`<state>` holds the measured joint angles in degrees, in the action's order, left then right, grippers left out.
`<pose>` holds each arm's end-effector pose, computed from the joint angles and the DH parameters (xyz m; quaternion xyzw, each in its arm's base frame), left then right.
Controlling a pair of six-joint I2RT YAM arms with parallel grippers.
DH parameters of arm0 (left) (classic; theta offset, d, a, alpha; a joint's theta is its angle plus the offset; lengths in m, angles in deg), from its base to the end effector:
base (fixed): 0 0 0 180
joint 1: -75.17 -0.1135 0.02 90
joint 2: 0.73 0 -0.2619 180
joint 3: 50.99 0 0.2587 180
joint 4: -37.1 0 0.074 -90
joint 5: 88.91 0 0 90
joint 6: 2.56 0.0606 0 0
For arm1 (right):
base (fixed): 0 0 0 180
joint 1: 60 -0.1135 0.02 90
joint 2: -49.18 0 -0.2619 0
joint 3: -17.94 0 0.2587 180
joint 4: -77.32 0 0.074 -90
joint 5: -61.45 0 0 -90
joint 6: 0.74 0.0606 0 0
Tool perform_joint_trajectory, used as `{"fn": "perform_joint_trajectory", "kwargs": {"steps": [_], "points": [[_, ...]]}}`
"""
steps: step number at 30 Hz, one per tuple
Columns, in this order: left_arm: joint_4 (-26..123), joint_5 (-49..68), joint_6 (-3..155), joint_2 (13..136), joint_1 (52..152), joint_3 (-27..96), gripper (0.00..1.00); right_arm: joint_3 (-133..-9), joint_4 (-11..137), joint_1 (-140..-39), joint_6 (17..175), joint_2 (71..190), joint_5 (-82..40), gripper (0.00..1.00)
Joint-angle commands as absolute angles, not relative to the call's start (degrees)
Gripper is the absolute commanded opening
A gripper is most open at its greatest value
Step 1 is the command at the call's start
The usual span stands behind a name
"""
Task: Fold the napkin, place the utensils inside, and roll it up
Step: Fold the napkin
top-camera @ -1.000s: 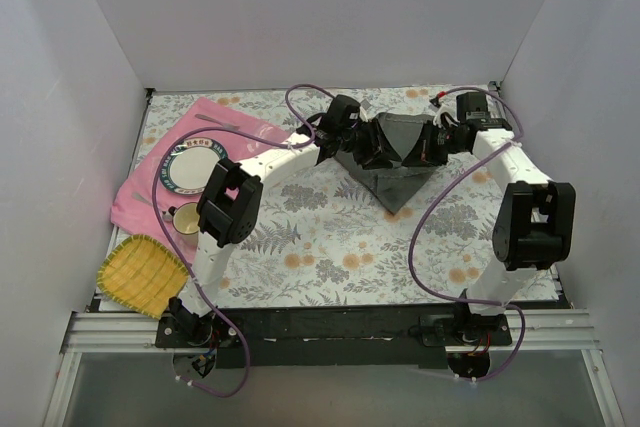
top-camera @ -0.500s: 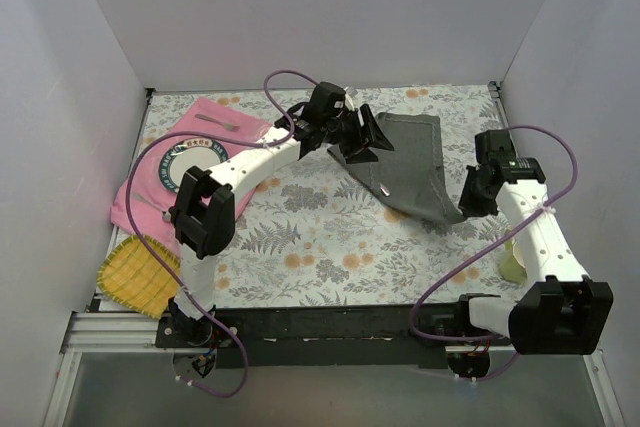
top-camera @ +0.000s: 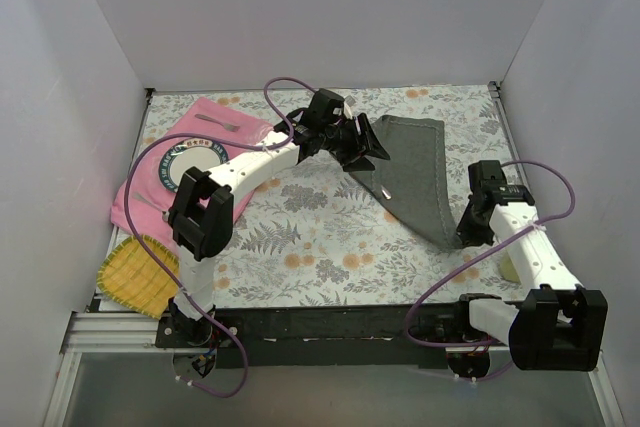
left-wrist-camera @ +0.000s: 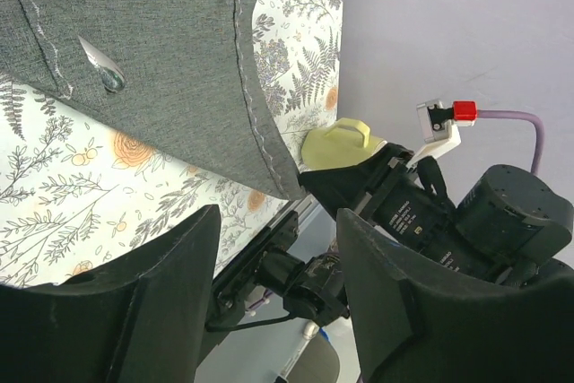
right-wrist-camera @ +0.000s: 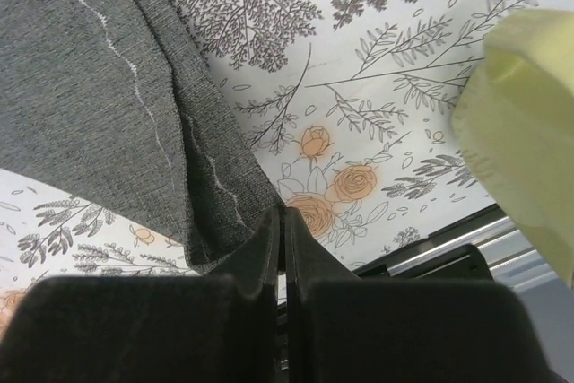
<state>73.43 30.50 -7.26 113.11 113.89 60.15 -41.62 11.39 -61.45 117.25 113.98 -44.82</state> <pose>0.3580 -0.3252 0.2610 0.3133 -0.8223 0.4729 0.0459 0.2091 -0.0117 0.2017 0.2467 0.9452 -0.0939 0.1921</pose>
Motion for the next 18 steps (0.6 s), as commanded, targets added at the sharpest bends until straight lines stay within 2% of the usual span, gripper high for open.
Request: {"fn": "perform_joint_trajectory", "kwargs": {"steps": [1,9,12,18], "points": [[74.5,31.3,-6.0,111.4,113.8,60.6,0.53,-42.7,16.0,-61.1,117.5,113.2,-40.1,0.01],[77.2,30.7,-5.4,110.7,113.3,60.9,0.53,-50.8,20.3,-61.5,115.1,120.4,-30.2,0.01],[77.4,30.4,-5.5,109.8,112.4,60.2,0.53,-53.9,21.9,-63.2,116.7,124.0,-24.9,0.01],[77.7,30.2,-5.6,108.0,111.1,58.2,0.53,-62.2,25.3,-67.2,122.0,133.5,-21.8,0.01]]}}
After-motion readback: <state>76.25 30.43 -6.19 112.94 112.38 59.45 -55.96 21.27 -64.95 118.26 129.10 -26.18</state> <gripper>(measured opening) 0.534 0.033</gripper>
